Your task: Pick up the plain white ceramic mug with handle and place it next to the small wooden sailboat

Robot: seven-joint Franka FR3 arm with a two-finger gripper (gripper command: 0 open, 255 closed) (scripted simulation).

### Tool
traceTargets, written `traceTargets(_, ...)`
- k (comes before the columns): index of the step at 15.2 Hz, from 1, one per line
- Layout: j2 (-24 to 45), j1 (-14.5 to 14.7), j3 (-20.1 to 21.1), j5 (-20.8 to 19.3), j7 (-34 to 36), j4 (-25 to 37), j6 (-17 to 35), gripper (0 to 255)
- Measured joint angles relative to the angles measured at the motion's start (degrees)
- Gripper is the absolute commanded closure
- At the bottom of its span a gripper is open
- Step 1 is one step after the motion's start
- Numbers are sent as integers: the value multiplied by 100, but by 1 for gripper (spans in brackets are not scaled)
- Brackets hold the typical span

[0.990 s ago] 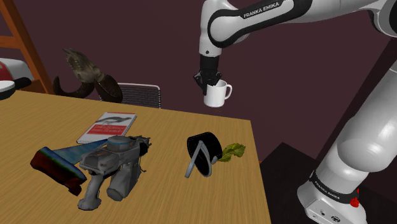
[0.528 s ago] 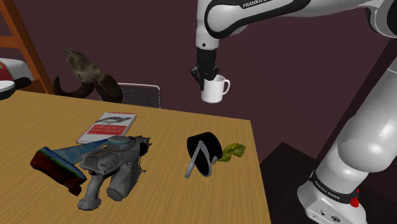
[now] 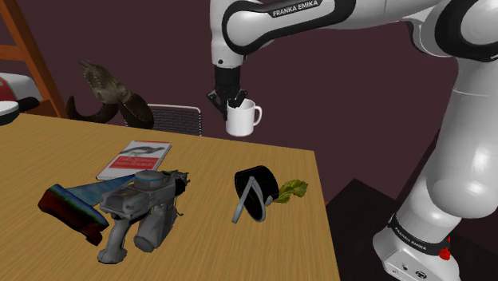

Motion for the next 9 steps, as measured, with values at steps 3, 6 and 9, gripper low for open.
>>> traceTargets(3, 564, 285, 87, -223, 368, 614, -103, 255)
traceTargets(6, 1213, 625, 127, -458, 683, 1488, -381, 255)
traceTargets(9, 1912, 1024, 125, -683, 944, 2462, -696, 255)
